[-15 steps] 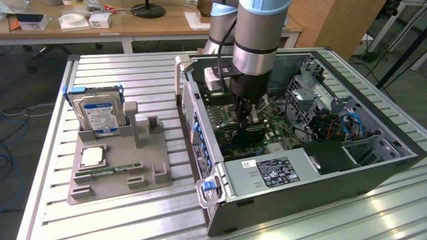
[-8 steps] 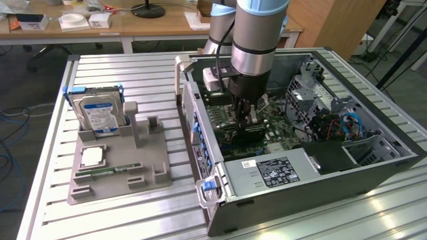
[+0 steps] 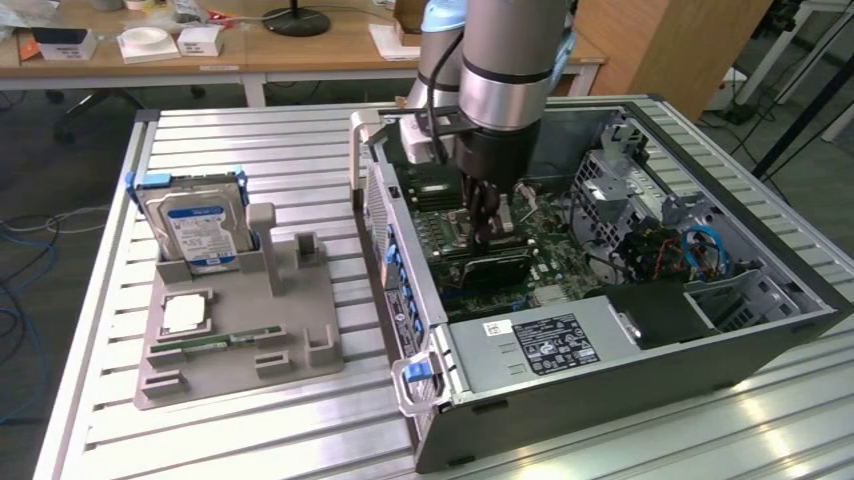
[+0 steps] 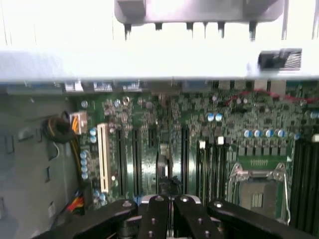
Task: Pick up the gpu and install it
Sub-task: 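Press down on the gpu until it lock into place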
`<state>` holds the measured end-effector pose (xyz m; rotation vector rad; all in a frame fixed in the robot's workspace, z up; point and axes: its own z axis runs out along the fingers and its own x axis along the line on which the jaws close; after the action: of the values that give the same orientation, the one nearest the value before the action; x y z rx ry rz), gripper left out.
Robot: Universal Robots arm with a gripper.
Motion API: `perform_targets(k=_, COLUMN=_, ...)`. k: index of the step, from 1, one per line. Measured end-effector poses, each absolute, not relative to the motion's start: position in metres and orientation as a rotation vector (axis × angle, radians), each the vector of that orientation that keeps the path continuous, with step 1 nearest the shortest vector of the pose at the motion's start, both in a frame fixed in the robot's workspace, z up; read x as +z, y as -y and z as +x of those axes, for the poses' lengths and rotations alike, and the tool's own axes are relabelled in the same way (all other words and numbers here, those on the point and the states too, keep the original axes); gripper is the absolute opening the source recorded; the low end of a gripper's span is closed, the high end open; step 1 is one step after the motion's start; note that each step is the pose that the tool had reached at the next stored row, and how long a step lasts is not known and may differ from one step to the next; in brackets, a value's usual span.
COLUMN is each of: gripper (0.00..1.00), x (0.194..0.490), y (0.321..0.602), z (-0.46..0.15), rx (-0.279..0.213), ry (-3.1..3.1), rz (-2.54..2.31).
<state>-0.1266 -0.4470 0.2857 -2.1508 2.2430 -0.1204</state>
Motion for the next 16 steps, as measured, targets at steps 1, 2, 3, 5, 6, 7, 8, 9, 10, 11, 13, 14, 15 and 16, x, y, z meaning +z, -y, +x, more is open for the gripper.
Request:
perform_targets(k=1, gripper=0.11, x=0.287, y=0.447, z=-0.130, rx=-0.120, ry=-2.243, rz=-2.151)
perform_targets(k=2, gripper=0.11, x=0.288, y=0.447, z=-0.133, rx=-0.120, ry=-2.243, rz=-2.151)
perform_targets(k=3, gripper=0.11, x=0.289, y=0.447, z=-0.136, rx=-0.120, ry=-2.243, rz=-2.151)
perform_targets(k=5, gripper=0.11, x=0.289, y=0.447, z=-0.141, rx=-0.119, ry=-2.244, rz=-2.152)
perform_targets(k=6, gripper=0.11, x=0.289, y=0.447, z=-0.143, rx=-0.118, ry=-2.244, rz=-2.152)
perform_targets(k=7, gripper=0.11, x=0.289, y=0.447, z=-0.146, rx=-0.116, ry=-2.245, rz=-2.153)
perform_targets(k=8, gripper=0.11, x=0.289, y=0.447, z=-0.147, rx=-0.111, ry=-2.247, rz=-2.156)
perform_targets(k=9, gripper=0.11, x=0.290, y=0.447, z=-0.148, rx=-0.101, ry=-2.252, rz=-2.161)
perform_targets(k=10, gripper=0.11, x=0.290, y=0.447, z=-0.148, rx=-0.087, ry=-2.259, rz=-2.168)
perform_targets(k=11, gripper=0.11, x=0.291, y=0.448, z=-0.148, rx=-0.075, ry=-2.266, rz=-2.175)
perform_targets(k=13, gripper=0.11, x=0.292, y=0.448, z=-0.148, rx=-0.041, ry=-2.281, rz=-2.191)
perform_targets(k=14, gripper=0.11, x=0.292, y=0.448, z=-0.148, rx=-0.022, ry=-2.291, rz=-2.200)
perform_targets(k=15, gripper=0.11, x=0.292, y=0.448, z=-0.148, rx=-0.002, ry=-2.300, rz=-2.210)
perform_targets(k=16, gripper=0.11, x=0.292, y=0.448, z=-0.148, rx=0.019, ry=-2.309, rz=-2.219)
